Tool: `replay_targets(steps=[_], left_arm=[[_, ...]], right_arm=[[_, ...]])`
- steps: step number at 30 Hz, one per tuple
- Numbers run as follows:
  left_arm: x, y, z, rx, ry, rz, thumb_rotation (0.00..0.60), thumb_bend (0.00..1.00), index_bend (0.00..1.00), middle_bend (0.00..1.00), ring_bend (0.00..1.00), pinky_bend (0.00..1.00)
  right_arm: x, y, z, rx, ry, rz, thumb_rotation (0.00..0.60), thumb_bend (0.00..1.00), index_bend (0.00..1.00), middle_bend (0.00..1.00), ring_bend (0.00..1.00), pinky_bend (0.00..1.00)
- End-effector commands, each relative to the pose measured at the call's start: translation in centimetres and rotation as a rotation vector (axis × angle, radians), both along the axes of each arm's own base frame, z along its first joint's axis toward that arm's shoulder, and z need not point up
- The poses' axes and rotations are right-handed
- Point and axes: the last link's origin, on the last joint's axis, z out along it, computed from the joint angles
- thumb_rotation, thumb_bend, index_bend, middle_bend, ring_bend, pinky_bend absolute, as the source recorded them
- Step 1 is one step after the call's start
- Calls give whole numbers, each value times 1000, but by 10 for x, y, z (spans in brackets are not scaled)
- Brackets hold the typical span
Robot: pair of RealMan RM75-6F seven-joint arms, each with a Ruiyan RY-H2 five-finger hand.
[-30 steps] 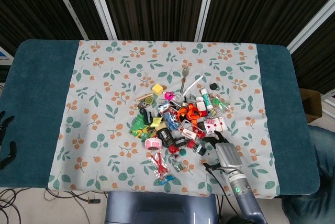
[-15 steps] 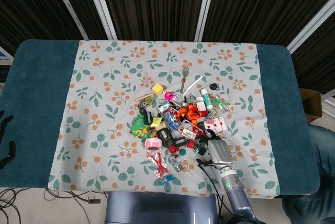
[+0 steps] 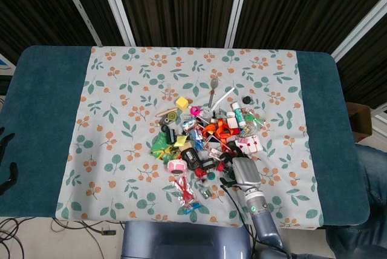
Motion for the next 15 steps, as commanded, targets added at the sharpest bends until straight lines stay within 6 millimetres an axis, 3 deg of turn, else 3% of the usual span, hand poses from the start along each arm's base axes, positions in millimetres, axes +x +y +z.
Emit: replay_targets(steps=[1, 15], left_arm=[[0, 0, 0, -1, 1, 1, 600, 583, 98, 0, 32, 73], [0, 1, 0, 0, -2, 3, 600, 583, 98, 0, 32, 73]], right_arm=[[1, -3, -1, -6, 0, -3, 600, 332, 365, 419, 131, 244], [-3, -3, -8, -1, 28, -15, 600, 349, 397, 471, 163, 244]])
